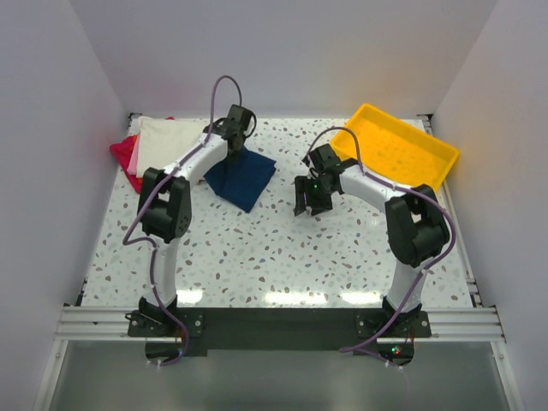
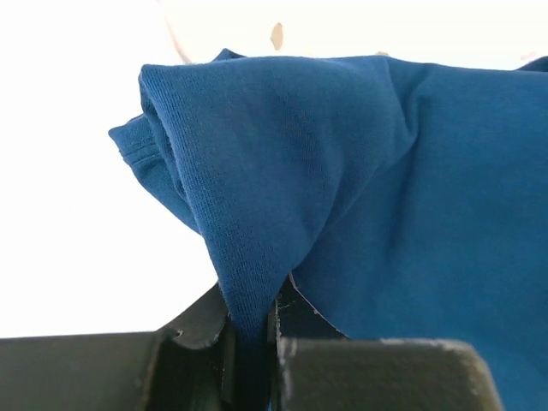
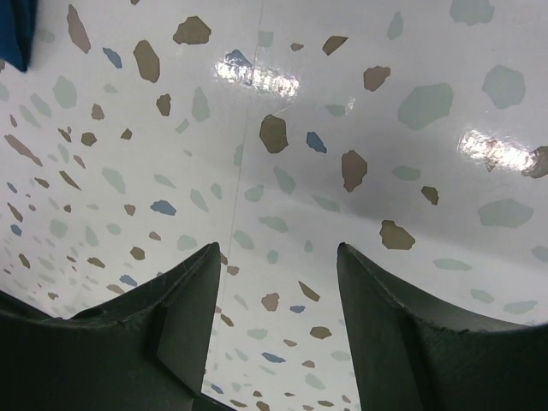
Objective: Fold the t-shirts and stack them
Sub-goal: Neatly place the folded tshirt to the corner
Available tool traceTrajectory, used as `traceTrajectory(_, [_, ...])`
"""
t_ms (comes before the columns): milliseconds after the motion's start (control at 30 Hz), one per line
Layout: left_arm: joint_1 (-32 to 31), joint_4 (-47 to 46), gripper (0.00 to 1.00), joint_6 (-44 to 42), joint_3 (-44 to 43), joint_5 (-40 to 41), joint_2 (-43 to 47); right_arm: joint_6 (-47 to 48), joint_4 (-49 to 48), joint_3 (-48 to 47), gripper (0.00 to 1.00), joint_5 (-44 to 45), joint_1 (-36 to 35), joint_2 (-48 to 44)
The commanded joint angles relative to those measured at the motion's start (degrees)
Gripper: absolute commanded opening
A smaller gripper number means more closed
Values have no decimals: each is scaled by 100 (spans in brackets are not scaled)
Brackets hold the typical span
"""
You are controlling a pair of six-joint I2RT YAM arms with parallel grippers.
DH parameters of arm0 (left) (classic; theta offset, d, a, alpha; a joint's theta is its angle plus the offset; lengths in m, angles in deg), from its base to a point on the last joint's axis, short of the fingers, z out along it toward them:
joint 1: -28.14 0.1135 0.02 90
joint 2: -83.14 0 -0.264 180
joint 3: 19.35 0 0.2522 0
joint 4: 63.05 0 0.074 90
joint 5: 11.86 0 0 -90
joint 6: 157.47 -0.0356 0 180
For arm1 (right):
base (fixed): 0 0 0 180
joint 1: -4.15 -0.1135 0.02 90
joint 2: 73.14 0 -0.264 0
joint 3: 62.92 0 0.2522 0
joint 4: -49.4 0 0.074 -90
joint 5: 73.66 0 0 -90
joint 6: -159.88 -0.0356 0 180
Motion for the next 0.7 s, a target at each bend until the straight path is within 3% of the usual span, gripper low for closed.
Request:
traceTrajectory(0, [82, 250, 0, -479, -733, 547, -70, 34, -42, 32, 61, 69, 35, -296])
traceTrajectory(367, [705, 673, 0, -734, -2360, 504, -431, -89, -121, 119, 61, -19, 27, -296])
traceTrajectory(667, [1101, 674, 0, -805, -2388, 363, -89, -151, -165, 243, 61, -107, 35, -279])
